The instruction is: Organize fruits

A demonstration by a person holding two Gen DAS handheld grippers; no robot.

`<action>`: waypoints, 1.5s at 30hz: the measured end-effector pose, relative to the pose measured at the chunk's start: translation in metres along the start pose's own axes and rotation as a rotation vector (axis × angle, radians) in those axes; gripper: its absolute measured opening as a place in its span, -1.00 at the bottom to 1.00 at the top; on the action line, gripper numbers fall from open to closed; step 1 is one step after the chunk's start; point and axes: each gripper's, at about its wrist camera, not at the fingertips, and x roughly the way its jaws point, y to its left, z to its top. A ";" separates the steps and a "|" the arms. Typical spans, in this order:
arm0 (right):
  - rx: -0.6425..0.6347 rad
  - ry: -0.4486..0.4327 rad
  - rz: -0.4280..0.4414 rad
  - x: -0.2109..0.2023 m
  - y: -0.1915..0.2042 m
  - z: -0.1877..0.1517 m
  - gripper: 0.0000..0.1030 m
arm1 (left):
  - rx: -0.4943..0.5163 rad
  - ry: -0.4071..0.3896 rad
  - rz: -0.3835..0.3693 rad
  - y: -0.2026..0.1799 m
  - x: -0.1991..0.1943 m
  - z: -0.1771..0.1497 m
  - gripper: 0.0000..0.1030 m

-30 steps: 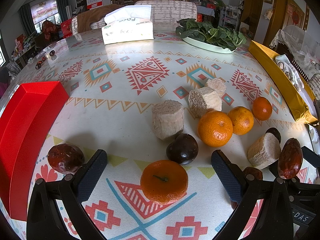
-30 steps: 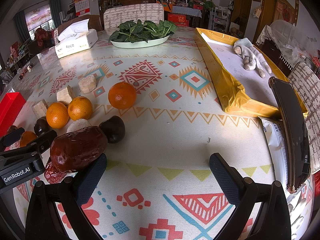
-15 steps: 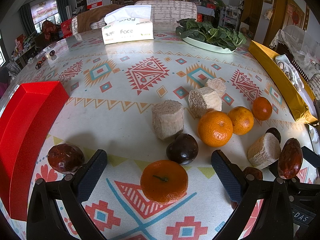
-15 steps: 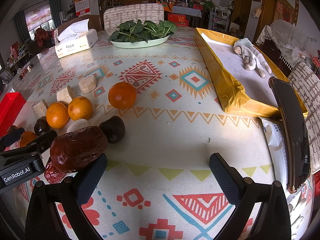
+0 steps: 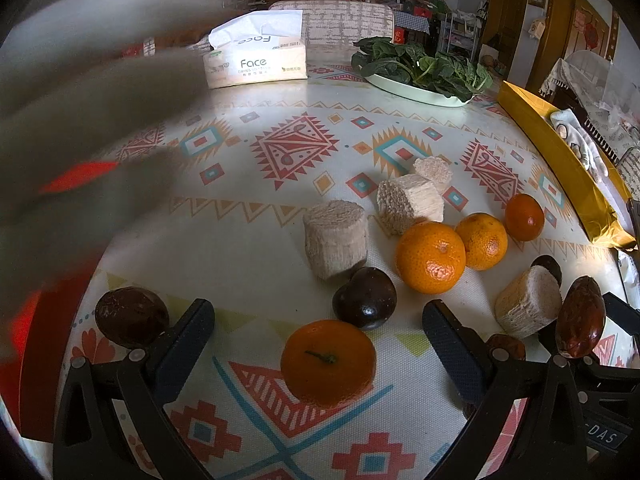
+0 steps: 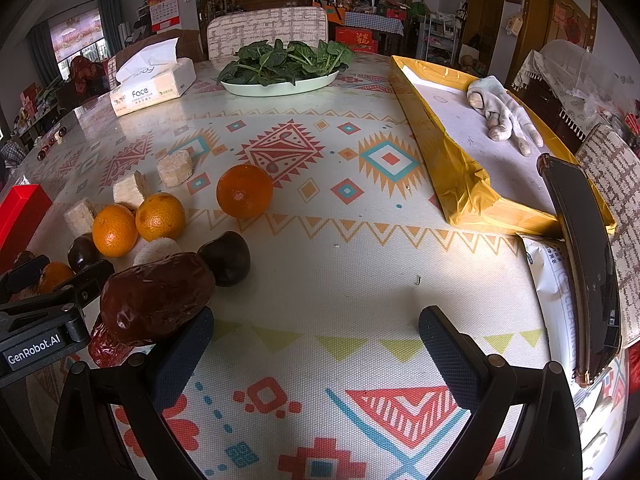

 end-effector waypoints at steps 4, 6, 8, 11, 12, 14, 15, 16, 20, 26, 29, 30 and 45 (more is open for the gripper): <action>0.000 0.000 0.000 0.000 0.000 0.000 1.00 | 0.000 0.000 0.000 0.000 0.000 0.000 1.00; 0.000 0.000 0.000 0.000 0.000 0.000 1.00 | 0.000 -0.001 0.000 -0.001 0.000 0.000 1.00; 0.000 0.000 0.000 0.000 0.000 0.000 1.00 | -0.001 0.000 0.000 -0.001 0.000 0.000 1.00; 0.000 0.000 0.000 0.000 0.000 0.000 1.00 | -0.001 -0.001 -0.001 -0.001 0.000 0.000 1.00; 0.000 0.000 0.000 0.000 0.000 0.000 1.00 | -0.001 -0.001 -0.001 -0.001 0.000 0.000 1.00; 0.000 0.000 0.000 0.000 0.000 0.000 1.00 | -0.001 -0.002 -0.001 -0.001 0.000 0.000 1.00; 0.000 0.000 0.000 0.000 0.000 0.000 1.00 | -0.001 -0.002 -0.001 -0.001 0.000 0.000 1.00; 0.000 0.000 0.000 0.000 0.000 0.000 1.00 | -0.001 -0.002 -0.001 -0.001 0.000 0.000 1.00; 0.000 0.000 0.000 0.000 0.000 0.000 1.00 | -0.001 -0.002 -0.001 -0.001 0.000 0.000 1.00; 0.000 0.000 0.000 0.000 0.000 0.000 1.00 | -0.001 -0.001 -0.001 -0.001 0.000 0.000 1.00; 0.000 0.000 0.000 0.000 0.000 0.000 1.00 | -0.001 -0.001 -0.001 -0.001 0.000 0.000 1.00; 0.000 0.000 0.000 0.000 0.000 0.000 1.00 | -0.001 -0.001 -0.001 -0.001 0.000 0.000 1.00; 0.015 0.059 -0.010 0.001 -0.001 0.003 1.00 | 0.069 0.052 -0.050 0.001 0.001 -0.002 1.00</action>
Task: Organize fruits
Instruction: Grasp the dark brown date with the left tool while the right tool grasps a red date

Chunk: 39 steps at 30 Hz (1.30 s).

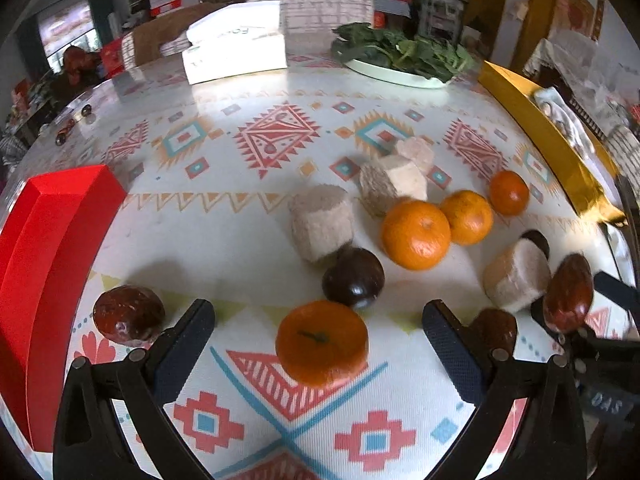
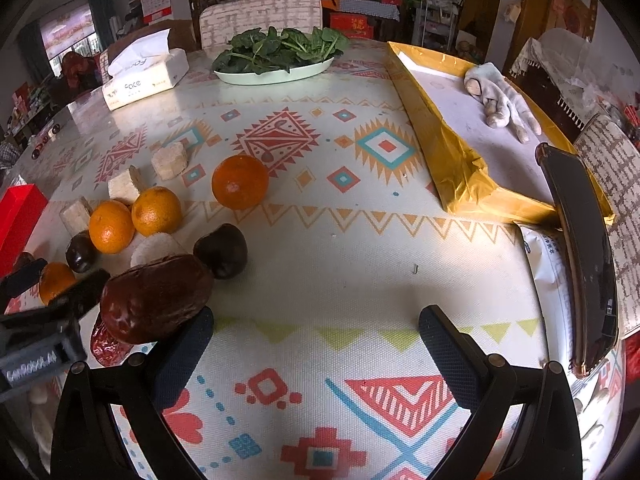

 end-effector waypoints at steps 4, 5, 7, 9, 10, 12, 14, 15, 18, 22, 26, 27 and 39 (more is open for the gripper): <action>0.005 0.009 0.005 -0.006 -0.003 -0.006 1.00 | -0.003 -0.049 -0.033 0.007 -0.026 -0.010 0.46; 0.014 0.006 0.017 -0.009 -0.005 -0.010 0.99 | -0.008 -0.077 -0.059 0.012 -0.038 -0.011 0.46; 0.037 -0.019 0.055 -0.023 -0.013 -0.018 0.98 | -0.014 -0.161 -0.091 0.026 -0.067 -0.013 0.46; 0.048 -0.046 0.084 -0.038 -0.019 -0.025 0.95 | -0.039 -0.261 -0.106 0.050 -0.101 -0.019 0.46; 0.055 -0.063 0.105 -0.046 -0.022 -0.027 0.93 | -0.047 -0.287 -0.116 0.058 -0.110 -0.021 0.47; 0.074 -0.094 0.179 -0.061 -0.022 -0.030 0.81 | -0.071 -0.326 -0.134 0.082 -0.125 -0.027 0.52; 0.075 -0.117 0.248 -0.070 -0.017 -0.031 0.78 | -0.104 -0.333 -0.125 0.102 -0.130 -0.033 0.52; 0.069 -0.126 0.277 -0.074 -0.012 -0.031 0.77 | -0.120 -0.334 -0.122 0.112 -0.130 -0.038 0.52; 0.048 -0.137 0.356 -0.078 0.004 -0.033 0.59 | -0.152 -0.314 -0.170 0.131 -0.127 -0.052 0.23; -0.034 -0.112 0.423 -0.074 0.039 -0.031 0.49 | -0.152 -0.278 -0.207 0.137 -0.117 -0.054 -0.03; -0.082 -0.086 0.374 -0.057 0.069 -0.025 0.45 | -0.119 -0.232 -0.178 0.129 -0.097 -0.044 -0.03; -0.085 -0.076 0.352 -0.051 0.073 -0.023 0.44 | -0.100 -0.224 -0.157 0.125 -0.093 -0.042 -0.03; -0.099 -0.040 0.291 -0.023 0.090 -0.016 -0.11 | 0.052 -0.095 -0.016 0.097 -0.030 -0.020 0.04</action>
